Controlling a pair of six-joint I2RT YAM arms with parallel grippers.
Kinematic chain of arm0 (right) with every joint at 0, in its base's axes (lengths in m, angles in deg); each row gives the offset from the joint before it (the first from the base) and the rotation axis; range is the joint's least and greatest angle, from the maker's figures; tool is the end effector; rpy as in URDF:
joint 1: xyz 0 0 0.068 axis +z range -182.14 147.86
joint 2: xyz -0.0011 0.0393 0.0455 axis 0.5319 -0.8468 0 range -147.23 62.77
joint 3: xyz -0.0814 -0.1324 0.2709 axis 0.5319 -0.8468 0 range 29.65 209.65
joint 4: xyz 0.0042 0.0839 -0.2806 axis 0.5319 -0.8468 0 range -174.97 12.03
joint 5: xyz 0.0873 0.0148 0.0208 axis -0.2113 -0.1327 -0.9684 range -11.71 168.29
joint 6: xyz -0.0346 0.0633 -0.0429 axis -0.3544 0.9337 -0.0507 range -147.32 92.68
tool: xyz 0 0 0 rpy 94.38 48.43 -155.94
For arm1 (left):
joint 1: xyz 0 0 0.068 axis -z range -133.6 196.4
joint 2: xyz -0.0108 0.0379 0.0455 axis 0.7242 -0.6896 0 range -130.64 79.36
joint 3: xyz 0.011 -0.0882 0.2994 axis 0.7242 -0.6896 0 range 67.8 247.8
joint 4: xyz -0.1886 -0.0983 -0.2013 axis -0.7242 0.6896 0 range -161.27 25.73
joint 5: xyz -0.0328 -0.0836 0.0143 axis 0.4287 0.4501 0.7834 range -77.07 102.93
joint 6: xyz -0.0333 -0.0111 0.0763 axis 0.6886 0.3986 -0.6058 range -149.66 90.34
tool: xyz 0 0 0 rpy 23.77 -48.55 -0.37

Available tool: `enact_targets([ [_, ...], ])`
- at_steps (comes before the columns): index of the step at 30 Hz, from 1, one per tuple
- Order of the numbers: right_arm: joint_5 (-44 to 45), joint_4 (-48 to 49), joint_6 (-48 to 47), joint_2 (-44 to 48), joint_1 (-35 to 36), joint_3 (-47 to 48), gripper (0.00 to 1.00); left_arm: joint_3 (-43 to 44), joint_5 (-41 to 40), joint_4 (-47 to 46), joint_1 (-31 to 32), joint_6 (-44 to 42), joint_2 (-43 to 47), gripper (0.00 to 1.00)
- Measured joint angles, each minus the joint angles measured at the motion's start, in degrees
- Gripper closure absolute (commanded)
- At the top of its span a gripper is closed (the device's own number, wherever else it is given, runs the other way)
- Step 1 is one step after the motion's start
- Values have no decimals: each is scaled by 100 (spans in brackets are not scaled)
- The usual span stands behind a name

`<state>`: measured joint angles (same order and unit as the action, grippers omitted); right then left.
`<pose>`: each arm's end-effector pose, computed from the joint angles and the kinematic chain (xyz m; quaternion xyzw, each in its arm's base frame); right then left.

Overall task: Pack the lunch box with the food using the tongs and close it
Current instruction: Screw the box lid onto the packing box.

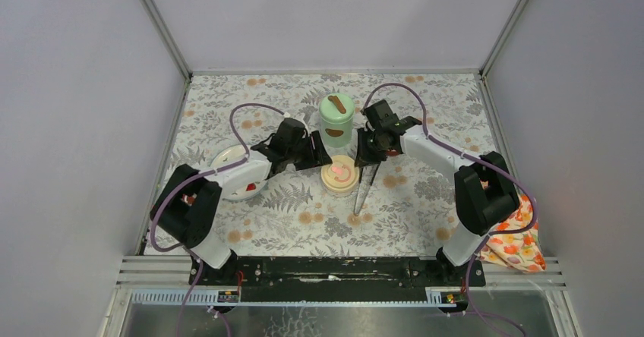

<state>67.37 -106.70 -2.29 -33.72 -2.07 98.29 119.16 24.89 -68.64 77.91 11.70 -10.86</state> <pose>0.3472 0.2170 0.2172 -0.0691 0.9513 0.2132 0.2116 0.3201 -0.2140 0.1935 -0.0352 0.9071 -0.3191 0.2723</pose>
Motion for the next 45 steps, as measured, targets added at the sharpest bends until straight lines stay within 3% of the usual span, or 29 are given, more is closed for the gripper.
enact_targets([
  [7,-2,254,-101,-413,9,98,76,136,68,-50,7,-111,-516,45],
  [15,238,472,-74,-251,188,-118,76,87,39,-76,24,-164,-468,46],
  [24,450,575,236,118,1036,-542,75,-638,-236,101,31,-227,361,32],
  [30,426,590,378,240,1311,-678,64,-938,-433,562,39,-223,1023,27],
  [38,476,568,374,728,1351,-844,60,-1180,-645,817,195,-109,2151,26],
  [45,428,785,376,737,1355,-1003,60,-1394,-756,879,426,2,2057,33],
])
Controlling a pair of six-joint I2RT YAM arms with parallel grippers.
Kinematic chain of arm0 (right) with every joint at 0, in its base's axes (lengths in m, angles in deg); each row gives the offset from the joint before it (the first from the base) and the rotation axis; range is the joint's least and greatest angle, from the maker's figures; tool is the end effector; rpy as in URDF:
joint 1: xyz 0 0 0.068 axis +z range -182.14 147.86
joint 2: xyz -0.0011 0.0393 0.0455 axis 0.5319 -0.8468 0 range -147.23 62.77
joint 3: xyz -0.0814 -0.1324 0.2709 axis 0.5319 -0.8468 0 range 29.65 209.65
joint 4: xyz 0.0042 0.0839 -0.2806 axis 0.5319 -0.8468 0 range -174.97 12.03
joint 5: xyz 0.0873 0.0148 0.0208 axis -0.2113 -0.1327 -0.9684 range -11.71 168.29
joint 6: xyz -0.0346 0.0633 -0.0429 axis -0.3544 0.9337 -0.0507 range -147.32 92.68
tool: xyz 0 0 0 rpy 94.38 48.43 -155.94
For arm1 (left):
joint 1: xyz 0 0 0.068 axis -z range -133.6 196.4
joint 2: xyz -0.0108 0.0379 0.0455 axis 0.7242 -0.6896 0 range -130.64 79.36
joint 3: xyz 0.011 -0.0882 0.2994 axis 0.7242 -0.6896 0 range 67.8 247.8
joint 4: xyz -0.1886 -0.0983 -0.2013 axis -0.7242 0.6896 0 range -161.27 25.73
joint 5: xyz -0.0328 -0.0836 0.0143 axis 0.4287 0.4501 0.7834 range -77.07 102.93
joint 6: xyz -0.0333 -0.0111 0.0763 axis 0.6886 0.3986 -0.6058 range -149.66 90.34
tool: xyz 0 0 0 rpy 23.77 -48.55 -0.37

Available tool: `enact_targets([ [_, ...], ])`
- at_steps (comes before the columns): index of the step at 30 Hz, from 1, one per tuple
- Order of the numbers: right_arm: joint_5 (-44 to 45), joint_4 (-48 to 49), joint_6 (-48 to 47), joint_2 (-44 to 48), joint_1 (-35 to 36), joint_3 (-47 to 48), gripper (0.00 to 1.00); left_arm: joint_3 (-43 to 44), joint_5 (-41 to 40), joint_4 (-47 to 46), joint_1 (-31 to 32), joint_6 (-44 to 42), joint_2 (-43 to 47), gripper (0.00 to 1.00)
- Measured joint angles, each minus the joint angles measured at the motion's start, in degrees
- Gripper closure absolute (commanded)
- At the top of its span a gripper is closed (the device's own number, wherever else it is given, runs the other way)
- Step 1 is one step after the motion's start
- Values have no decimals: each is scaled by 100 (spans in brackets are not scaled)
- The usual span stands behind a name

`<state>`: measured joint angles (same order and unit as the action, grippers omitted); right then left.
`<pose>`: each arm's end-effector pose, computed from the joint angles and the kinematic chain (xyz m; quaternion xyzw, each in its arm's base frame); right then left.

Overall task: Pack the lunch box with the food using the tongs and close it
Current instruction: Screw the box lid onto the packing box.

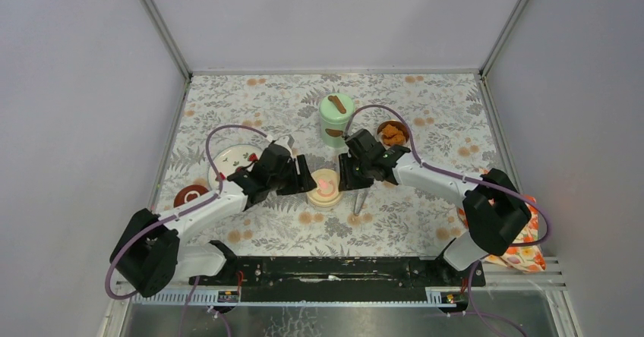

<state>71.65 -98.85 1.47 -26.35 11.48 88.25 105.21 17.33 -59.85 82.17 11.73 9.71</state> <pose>0.2674 0.2664 0.2136 -0.1405 0.9319 0.2390 0.2340 0.2304 -0.1729 0.1997 -0.0300 0.9183 -0.2728 0.2854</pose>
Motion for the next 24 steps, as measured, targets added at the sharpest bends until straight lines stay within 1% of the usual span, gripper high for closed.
enact_targets([
  [6,-28,286,57,-192,39,-197,61,-197,-72,-24,133,85,-350,46],
  [10,-28,328,85,-238,52,-177,61,-170,-72,-208,138,76,-463,47],
  [14,35,278,42,-223,70,-146,56,-164,-85,-203,138,72,-474,47],
  [17,254,142,-96,-168,74,-101,55,-153,-105,-199,138,70,-474,47],
  [24,671,-61,-621,-160,74,562,55,-153,-184,-219,170,52,-468,48],
])
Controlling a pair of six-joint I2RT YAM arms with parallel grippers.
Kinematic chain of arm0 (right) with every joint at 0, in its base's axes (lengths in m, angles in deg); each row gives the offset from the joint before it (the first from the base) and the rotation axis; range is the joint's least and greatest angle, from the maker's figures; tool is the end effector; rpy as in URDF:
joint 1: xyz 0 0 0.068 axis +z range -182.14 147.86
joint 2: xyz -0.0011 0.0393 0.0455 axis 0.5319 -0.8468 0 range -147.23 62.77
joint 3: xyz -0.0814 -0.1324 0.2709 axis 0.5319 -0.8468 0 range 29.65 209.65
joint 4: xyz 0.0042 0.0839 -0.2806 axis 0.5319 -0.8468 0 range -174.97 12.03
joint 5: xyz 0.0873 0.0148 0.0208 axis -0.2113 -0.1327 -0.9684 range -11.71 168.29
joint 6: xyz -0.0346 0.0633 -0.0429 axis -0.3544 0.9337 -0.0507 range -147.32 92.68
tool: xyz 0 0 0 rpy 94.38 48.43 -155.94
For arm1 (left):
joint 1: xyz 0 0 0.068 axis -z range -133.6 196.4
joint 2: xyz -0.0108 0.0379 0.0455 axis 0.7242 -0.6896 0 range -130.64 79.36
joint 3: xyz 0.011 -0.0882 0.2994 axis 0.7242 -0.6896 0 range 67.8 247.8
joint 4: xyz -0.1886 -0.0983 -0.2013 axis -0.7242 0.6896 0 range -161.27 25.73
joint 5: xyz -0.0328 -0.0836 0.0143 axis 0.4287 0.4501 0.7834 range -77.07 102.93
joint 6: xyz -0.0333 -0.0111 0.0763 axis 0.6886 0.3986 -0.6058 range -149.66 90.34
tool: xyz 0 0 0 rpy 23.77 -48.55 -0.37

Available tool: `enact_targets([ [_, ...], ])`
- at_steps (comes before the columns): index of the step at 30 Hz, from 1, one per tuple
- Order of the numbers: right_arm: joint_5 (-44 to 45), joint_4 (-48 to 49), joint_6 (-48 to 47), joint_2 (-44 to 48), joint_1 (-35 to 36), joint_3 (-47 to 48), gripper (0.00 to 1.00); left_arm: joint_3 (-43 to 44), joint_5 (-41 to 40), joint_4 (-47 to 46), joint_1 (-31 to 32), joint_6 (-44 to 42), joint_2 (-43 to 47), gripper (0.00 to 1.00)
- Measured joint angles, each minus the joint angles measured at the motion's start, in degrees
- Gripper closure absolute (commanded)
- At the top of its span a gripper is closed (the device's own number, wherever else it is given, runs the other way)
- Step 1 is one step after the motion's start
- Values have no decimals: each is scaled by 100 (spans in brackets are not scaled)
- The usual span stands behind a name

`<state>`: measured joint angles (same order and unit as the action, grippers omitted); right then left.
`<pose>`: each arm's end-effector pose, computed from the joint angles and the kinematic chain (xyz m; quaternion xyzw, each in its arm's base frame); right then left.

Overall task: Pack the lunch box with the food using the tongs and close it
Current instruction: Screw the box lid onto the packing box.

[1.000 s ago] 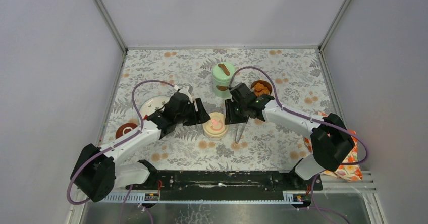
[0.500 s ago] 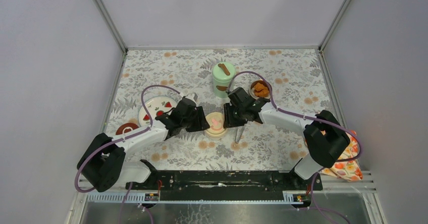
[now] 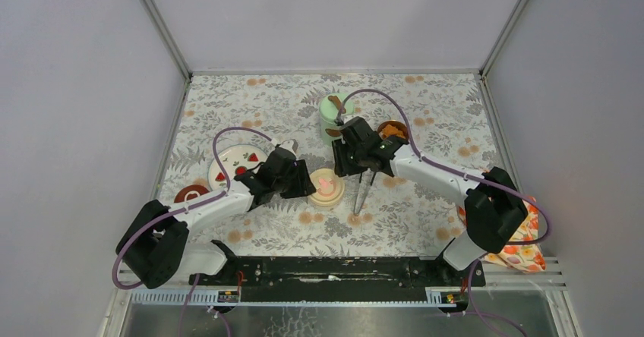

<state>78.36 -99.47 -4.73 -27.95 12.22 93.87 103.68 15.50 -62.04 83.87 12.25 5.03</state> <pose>0.2850 0.2785 0.2380 -0.1760 0.9168 0.1972 0.2993 0.2300 -0.1803 0.1717 -0.0281 0.9320 -0.2466 0.2643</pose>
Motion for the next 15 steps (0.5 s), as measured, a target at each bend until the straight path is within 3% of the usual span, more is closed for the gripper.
enact_targets([
  [6,74,243,-411,-376,0,525,56,-42,2,-79,2,4,9,49],
  [15,-166,479,-704,-1147,-33,577,58,-166,-11,-374,2,24,7,49],
])
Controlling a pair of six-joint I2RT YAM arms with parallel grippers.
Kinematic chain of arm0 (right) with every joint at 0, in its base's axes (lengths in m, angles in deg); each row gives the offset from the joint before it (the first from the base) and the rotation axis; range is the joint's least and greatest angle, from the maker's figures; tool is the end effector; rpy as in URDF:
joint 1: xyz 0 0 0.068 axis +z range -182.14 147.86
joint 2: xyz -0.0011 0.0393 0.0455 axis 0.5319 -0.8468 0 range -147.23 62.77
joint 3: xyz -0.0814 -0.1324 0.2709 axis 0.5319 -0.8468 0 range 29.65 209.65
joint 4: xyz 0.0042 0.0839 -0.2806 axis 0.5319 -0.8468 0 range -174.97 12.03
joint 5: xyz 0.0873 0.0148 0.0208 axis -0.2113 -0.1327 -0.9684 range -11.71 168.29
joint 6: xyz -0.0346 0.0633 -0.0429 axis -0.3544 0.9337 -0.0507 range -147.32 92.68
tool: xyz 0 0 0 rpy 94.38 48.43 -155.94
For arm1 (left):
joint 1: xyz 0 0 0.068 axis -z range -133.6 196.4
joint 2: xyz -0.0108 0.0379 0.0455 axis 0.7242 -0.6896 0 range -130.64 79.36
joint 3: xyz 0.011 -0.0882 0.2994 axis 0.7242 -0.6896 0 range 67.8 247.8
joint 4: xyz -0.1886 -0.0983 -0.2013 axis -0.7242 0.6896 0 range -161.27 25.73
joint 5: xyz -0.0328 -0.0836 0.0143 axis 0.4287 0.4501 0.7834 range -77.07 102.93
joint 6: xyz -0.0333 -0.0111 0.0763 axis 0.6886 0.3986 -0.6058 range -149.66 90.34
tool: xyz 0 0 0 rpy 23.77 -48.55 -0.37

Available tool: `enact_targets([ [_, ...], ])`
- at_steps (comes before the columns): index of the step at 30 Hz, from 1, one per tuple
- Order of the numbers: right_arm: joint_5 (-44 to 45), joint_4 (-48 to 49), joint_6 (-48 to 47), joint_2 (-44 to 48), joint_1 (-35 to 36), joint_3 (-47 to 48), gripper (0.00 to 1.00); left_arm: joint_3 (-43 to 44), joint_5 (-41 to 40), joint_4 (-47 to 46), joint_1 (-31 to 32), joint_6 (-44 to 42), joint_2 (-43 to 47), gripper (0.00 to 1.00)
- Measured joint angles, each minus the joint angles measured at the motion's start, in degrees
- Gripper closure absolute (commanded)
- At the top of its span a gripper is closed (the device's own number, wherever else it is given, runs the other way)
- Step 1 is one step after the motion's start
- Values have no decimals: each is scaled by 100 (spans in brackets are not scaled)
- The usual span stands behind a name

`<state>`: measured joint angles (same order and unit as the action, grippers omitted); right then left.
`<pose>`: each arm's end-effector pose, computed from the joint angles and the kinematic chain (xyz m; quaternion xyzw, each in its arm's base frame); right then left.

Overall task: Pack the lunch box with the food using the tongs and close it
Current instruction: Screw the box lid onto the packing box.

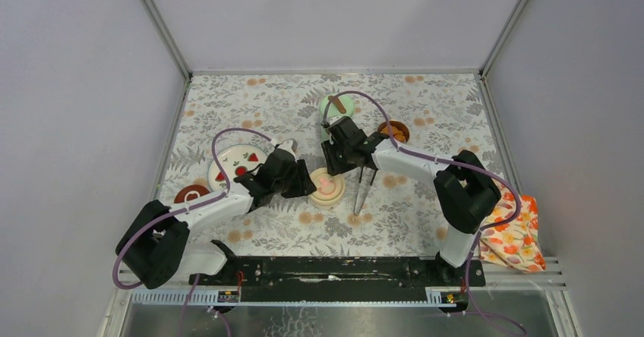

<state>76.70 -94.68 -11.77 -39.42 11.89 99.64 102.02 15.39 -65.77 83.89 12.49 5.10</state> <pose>0.3214 0.3134 0.2026 -0.2349 0.9064 0.1856 0.2981 0.2300 -0.1803 0.1683 -0.0295 0.9250 -0.2575 0.2778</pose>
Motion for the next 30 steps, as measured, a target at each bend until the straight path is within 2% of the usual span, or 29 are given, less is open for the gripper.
enact_targets([
  [3,-2,59,-15,28,2,-59,58,-9,4,-28,-2,0,-28,49],
  [9,55,192,-26,354,0,-452,60,-33,-17,-131,-2,4,-39,39],
  [15,55,125,24,737,7,-835,72,-138,-197,-109,-2,-37,131,24],
  [18,59,107,50,868,7,-962,82,-315,-299,-48,2,-72,466,20],
  [21,70,107,122,949,7,-1045,85,-544,-365,-90,42,-74,903,16],
  [26,109,111,378,1051,33,-1150,85,-1008,-404,-470,210,-20,1471,16],
  [30,260,59,658,1202,142,-1287,83,-1178,-444,-704,260,120,1462,28],
])
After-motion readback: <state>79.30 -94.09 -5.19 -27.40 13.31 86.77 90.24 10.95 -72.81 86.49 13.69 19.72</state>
